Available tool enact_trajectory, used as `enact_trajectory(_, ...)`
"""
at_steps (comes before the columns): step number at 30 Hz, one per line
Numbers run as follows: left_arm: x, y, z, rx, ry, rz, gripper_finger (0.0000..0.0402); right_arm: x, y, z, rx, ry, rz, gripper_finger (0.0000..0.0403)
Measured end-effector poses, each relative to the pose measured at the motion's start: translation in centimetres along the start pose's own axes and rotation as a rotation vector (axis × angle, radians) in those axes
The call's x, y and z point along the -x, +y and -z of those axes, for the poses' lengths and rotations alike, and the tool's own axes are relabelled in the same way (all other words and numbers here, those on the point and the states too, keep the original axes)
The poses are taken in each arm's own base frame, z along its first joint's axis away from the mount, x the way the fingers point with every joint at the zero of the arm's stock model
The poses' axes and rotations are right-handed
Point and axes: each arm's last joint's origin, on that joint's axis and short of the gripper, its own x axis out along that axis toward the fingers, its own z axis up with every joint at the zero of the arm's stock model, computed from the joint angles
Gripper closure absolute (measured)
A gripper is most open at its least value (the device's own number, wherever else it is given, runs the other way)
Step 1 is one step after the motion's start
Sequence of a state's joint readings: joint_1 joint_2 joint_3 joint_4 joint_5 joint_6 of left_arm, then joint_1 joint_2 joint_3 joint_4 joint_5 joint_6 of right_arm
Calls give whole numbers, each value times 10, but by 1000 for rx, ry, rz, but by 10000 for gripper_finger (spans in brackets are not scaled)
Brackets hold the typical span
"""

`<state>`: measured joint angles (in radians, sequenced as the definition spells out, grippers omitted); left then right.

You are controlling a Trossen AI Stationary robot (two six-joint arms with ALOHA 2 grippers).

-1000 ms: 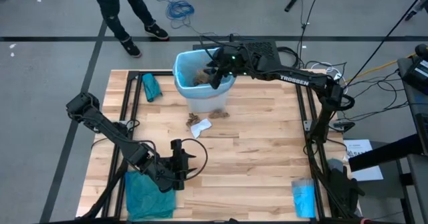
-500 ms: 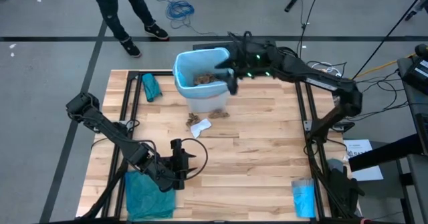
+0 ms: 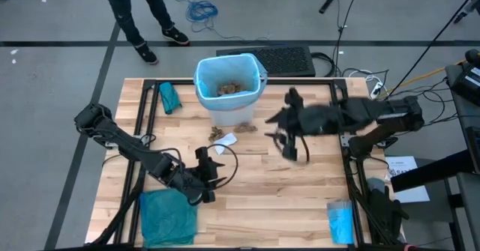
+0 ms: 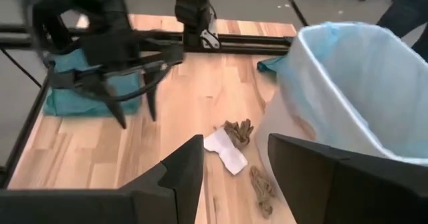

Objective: Place trash/remove bag and relplace
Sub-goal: Put the brown paper into the blue trash bag inside the white trash bin

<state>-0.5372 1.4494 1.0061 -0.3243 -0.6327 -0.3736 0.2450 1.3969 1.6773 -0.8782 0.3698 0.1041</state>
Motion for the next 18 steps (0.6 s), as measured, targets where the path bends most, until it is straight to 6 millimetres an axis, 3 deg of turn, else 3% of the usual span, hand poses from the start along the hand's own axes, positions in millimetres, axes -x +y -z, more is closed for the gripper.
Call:
enact_trajectory(4, -3, 2, -10, -23, -73, 8, 201, 2, 29, 12, 32, -7, 44, 243)
enact_trajectory(10, -10, 6, -24, -74, -160, 54, 201, -7, 57, 53, -1, 51, 139, 243)
enact_trajectory(18, -52, 15, -21, -81, -124, 82, 201, -11, 80, 111, -107, 15, 234, 243)
